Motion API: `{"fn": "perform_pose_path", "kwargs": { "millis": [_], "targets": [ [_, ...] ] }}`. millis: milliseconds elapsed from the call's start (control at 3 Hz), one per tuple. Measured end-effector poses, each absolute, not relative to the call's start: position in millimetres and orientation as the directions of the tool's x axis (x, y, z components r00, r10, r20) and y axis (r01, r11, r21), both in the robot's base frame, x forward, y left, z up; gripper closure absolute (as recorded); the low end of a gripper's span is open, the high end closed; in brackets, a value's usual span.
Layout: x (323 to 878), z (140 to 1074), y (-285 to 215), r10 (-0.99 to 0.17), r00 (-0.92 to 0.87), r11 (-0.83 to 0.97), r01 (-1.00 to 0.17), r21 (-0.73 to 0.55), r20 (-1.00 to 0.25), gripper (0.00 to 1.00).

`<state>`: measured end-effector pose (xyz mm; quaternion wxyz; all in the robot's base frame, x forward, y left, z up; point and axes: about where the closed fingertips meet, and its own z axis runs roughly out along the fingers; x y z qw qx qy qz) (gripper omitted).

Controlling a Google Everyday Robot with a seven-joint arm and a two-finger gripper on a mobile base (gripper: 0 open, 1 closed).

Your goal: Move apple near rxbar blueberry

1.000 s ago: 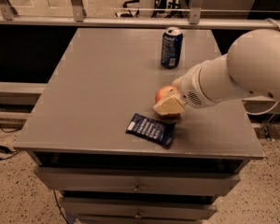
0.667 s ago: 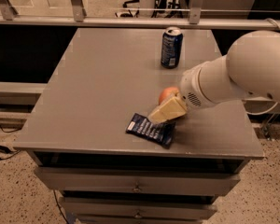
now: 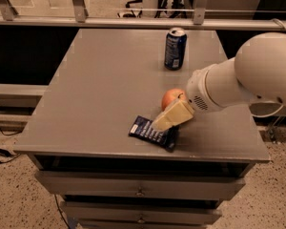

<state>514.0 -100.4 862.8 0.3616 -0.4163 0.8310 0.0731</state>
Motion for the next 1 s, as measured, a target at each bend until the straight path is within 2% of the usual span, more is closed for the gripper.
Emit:
{"fn": "perform_pose_path", "kwargs": {
  "millis": [333, 667, 1000],
  "targets": [
    [511.9, 872.8, -120.3, -0.61, -0.367, 0.651, -0.737, -0.181, -0.702, 0.0],
    [508.6, 898.7, -175.3, -0.493, -0.337, 0.712, -0.686, -0.15, -0.802, 0.0],
    [493.0, 912.4, -210.6, -0.448, -0.32, 0.749, -0.644, -0.155, -0.835, 0.0]
  ]
}}
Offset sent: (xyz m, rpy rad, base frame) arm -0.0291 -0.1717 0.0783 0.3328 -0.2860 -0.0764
